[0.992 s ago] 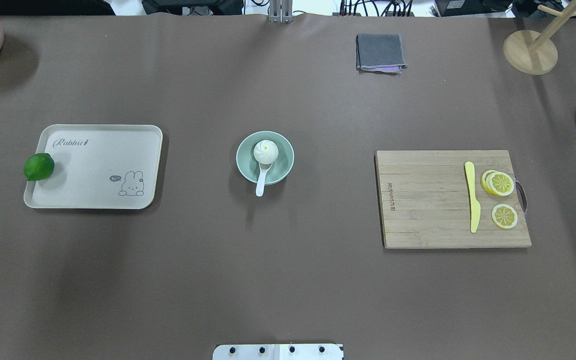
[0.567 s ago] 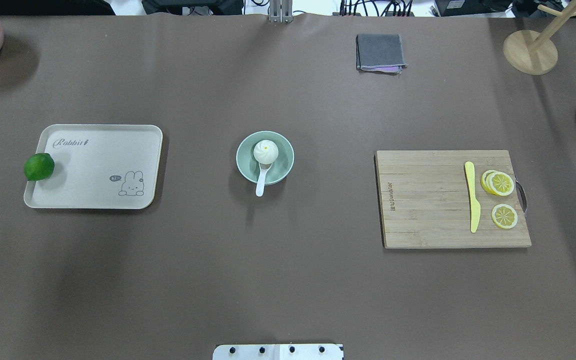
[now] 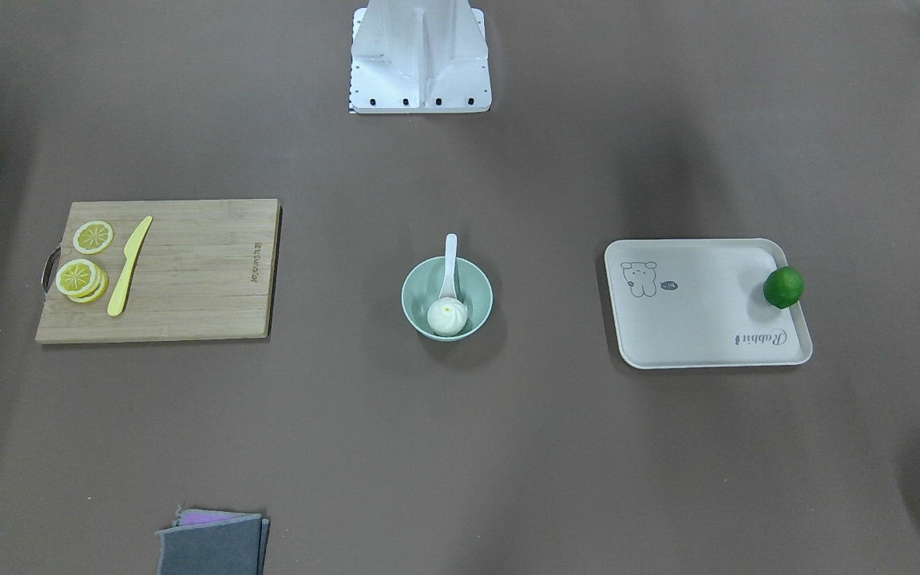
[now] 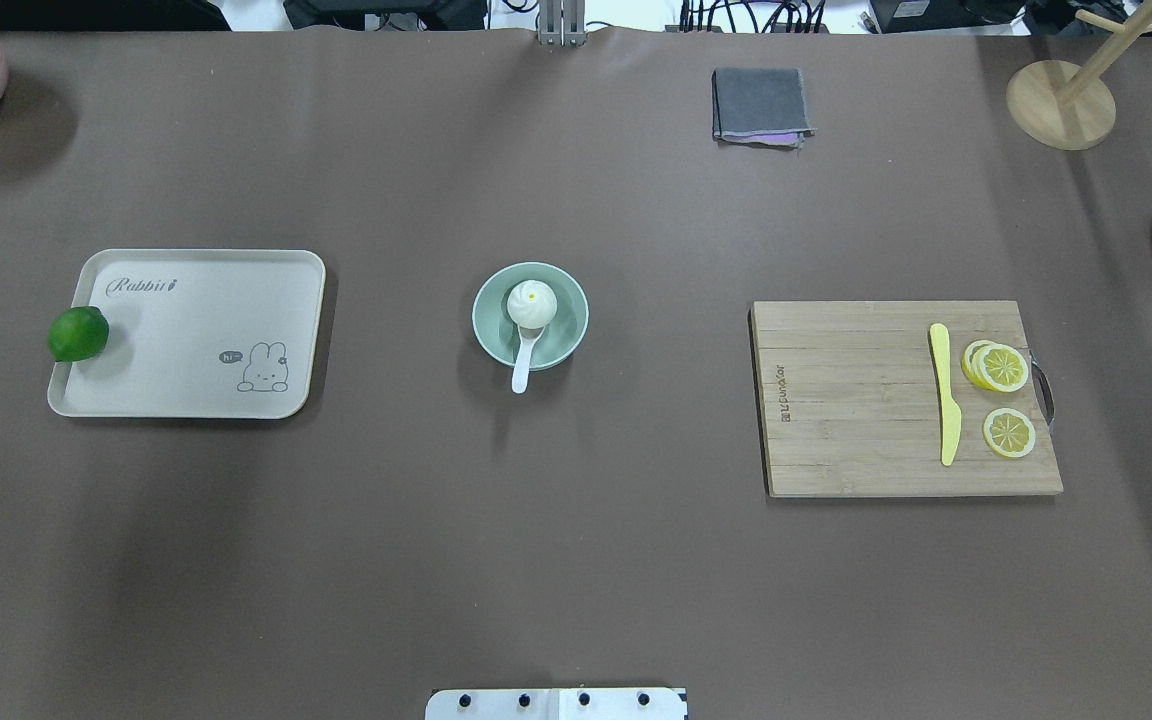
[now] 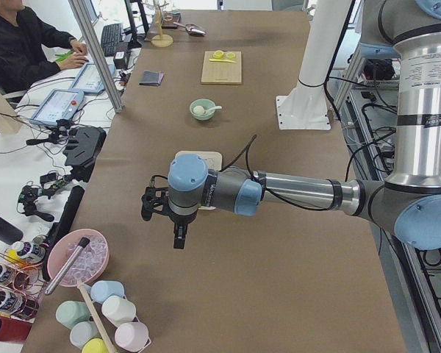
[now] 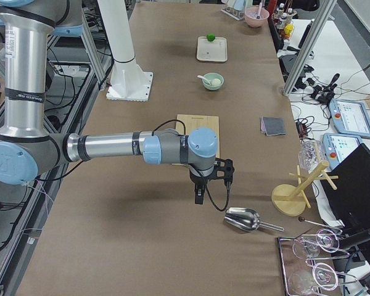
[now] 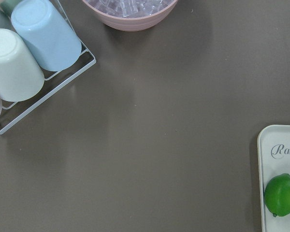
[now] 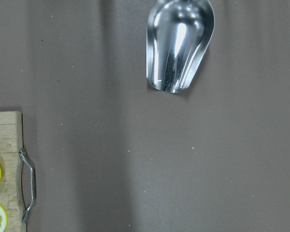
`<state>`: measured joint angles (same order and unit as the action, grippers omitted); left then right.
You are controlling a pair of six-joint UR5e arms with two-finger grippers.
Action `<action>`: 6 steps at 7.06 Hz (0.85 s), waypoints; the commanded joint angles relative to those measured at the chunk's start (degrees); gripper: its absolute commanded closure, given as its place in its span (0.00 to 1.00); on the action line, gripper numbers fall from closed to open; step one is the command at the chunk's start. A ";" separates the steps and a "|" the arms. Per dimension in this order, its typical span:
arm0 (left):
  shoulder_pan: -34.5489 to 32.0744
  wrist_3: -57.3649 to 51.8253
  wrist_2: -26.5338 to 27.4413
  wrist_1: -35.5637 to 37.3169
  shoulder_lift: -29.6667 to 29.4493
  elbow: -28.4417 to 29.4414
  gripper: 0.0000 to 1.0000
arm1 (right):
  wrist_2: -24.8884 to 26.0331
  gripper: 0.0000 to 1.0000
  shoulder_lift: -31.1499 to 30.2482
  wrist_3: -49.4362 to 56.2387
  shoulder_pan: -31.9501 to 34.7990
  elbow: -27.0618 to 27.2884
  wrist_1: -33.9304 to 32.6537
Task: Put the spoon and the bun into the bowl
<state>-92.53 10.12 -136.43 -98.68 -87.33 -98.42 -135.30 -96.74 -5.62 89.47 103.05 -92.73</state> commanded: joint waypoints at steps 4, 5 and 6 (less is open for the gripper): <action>-0.10 0.25 2.83 0.07 0.14 -0.37 0.02 | -0.14 0.00 -0.12 0.00 0.00 -0.65 0.27; -0.10 0.25 2.66 -0.02 1.01 -0.54 0.02 | -0.23 0.00 -0.12 0.00 0.00 -0.74 0.36; -0.10 0.25 2.57 -0.02 1.11 -0.63 0.02 | -0.14 0.00 -0.12 0.00 0.00 -0.74 0.36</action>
<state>-92.62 10.37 -133.74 -98.67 -86.60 -98.92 -135.50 -96.85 -5.62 89.47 102.40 -92.43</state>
